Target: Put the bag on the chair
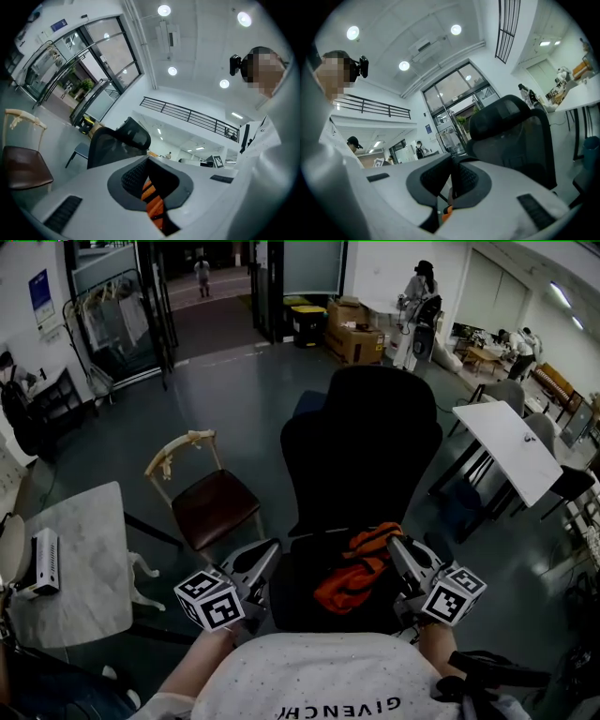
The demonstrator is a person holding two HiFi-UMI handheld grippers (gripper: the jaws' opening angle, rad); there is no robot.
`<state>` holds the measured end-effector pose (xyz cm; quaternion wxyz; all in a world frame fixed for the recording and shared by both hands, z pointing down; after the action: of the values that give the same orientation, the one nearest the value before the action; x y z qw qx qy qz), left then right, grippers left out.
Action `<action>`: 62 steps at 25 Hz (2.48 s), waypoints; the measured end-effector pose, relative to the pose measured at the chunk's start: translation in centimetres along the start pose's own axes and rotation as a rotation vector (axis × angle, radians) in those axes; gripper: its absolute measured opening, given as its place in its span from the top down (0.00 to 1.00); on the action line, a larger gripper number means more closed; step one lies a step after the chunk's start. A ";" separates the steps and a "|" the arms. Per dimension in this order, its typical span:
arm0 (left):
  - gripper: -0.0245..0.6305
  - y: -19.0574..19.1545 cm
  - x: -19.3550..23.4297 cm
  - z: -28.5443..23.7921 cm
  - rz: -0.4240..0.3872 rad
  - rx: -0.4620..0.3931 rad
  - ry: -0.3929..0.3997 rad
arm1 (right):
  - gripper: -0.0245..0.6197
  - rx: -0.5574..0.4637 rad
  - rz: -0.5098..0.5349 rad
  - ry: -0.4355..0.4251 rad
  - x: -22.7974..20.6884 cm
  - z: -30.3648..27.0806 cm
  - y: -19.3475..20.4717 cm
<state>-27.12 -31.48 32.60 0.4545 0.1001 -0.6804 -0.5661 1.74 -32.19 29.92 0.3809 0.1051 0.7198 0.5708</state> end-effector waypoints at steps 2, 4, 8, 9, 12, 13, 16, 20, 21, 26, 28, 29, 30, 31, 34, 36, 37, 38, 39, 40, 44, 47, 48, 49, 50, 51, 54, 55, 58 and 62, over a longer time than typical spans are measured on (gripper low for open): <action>0.97 0.0 1.1 0.2 0.001 0.006 -0.006 | 0.96 0.021 -0.008 0.010 -0.6 -1.7 0.8; 0.97 -0.1 2.1 0.4 0.005 0.005 -0.014 | 0.96 0.051 -0.012 0.019 -0.9 -3.4 1.7; 0.97 -0.1 3.5 0.3 0.031 0.006 -0.032 | 0.96 0.125 -0.025 0.024 -1.4 -6.1 3.7; 0.97 0.0 3.7 0.2 0.037 0.011 -0.032 | 0.96 0.143 -0.032 0.024 -1.5 -6.5 4.2; 0.97 0.7 4.3 0.2 0.040 0.026 -0.038 | 0.96 0.185 -0.046 0.029 -2.0 -7.1 5.8; 0.97 0.9 4.6 0.1 0.036 0.032 -0.041 | 0.96 0.194 -0.050 0.033 -2.2 -7.1 6.3; 0.97 1.6 4.8 -0.2 0.014 0.058 -0.051 | 0.96 0.214 -0.064 0.050 -2.8 -7.1 7.5; 0.97 2.5 4.5 -1.0 0.005 0.103 -0.042 | 0.96 0.244 -0.068 0.075 -3.7 -7.1 8.8; 0.97 2.7 4.3 -1.1 0.004 0.112 -0.028 | 0.96 0.249 -0.069 0.079 -3.8 -7.1 9.1; 0.97 3.4 4.0 -2.1 -0.025 0.159 0.004 | 0.96 0.287 -0.069 0.116 -4.9 -7.3 10.5; 0.97 3.4 4.1 -2.4 -0.024 0.165 0.006 | 0.96 0.304 -0.078 0.134 -5.4 -7.1 11.1; 0.97 3.4 4.0 -2.7 -0.025 0.166 0.009 | 0.96 0.309 -0.085 0.141 -5.6 -7.0 11.4; 0.97 3.3 4.0 -3.0 -0.030 0.167 0.015 | 0.96 0.314 -0.092 0.147 -5.9 -6.8 11.7; 0.97 3.3 3.9 -3.3 -0.038 0.170 0.022 | 0.96 0.318 -0.097 0.152 -6.1 -6.7 11.9; 0.97 3.3 3.8 -4.5 -0.066 0.183 0.047 | 0.96 0.335 -0.105 0.172 -6.8 -6.6 12.8; 0.97 3.4 3.9 -4.9 -0.071 0.193 0.056 | 0.96 0.352 -0.110 0.184 -7.2 -6.7 13.6; 0.97 3.6 4.0 -5.0 -0.068 0.196 0.058 | 0.96 0.360 -0.112 0.189 -7.3 -6.7 14.0; 0.97 3.7 4.2 -5.1 -0.064 0.199 0.058 | 0.96 0.366 -0.115 0.193 -7.5 -6.7 14.4; 0.97 3.9 4.3 -5.2 -0.059 0.203 0.057 | 0.96 0.368 -0.119 0.197 -7.6 -6.8 14.6; 0.97 4.1 4.4 -5.3 -0.053 0.209 0.055 | 0.96 0.369 -0.126 0.200 -7.8 -6.7 14.8; 0.97 4.9 4.9 -5.3 -0.036 0.231 0.043 | 0.96 0.366 -0.160 0.207 -8.2 -6.7 15.2; 0.97 5.3 5.4 -5.0 -0.019 0.233 0.035 | 0.96 0.370 -0.168 0.213 -8.4 -6.8 15.5; 0.97 5.4 5.4 -4.9 -0.011 0.232 0.031 | 0.96 0.375 -0.171 0.215 -8.5 -6.7 15.7; 0.97 5.5 5.3 -4.8 -0.004 0.231 0.029 | 0.96 0.382 -0.173 0.218 -8.5 -6.6 15.9; 0.97 5.6 5.1 -4.6 0.001 0.229 0.028 | 0.96 0.390 -0.172 0.221 -8.5 -6.4 16.1; 0.97 5.7 4.9 -4.5 0.004 0.226 0.028 | 0.96 0.399 -0.171 0.223 -8.6 -6.2 16.3; 0.97 5.9 4.4 -4.4 0.010 0.214 0.018 | 0.96 0.414 -0.170 0.225 -8.9 -5.8 16.5; 0.97 6.0 4.3 -4.4 0.012 0.209 0.012 | 0.96 0.417 -0.167 0.224 -9.2 -5.8 16.5; 0.97 6.5 3.7 -4.2 0.015 0.195 -0.005 | 0.96 0.429 -0.158 0.214 -9.5 -5.2 16.7; 0.97 7.7 2.2 -4.0 0.020 0.184 -0.040 | 0.96 0.450 -0.151 0.196 -9.8 -3.5 17.1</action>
<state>-22.53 -33.05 40.11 0.4353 0.1236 -0.7393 -0.4986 1.23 -34.96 49.73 0.3181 0.0774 0.8679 0.3737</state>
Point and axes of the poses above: the fingertips, and each gripper's own axes: z backward along the fingers, x to its left, y out of its underside, the point moved 6 cm from there along z, backward along the fingers, and after that the axes turned 2 degrees about y, right-handed, at the moved point
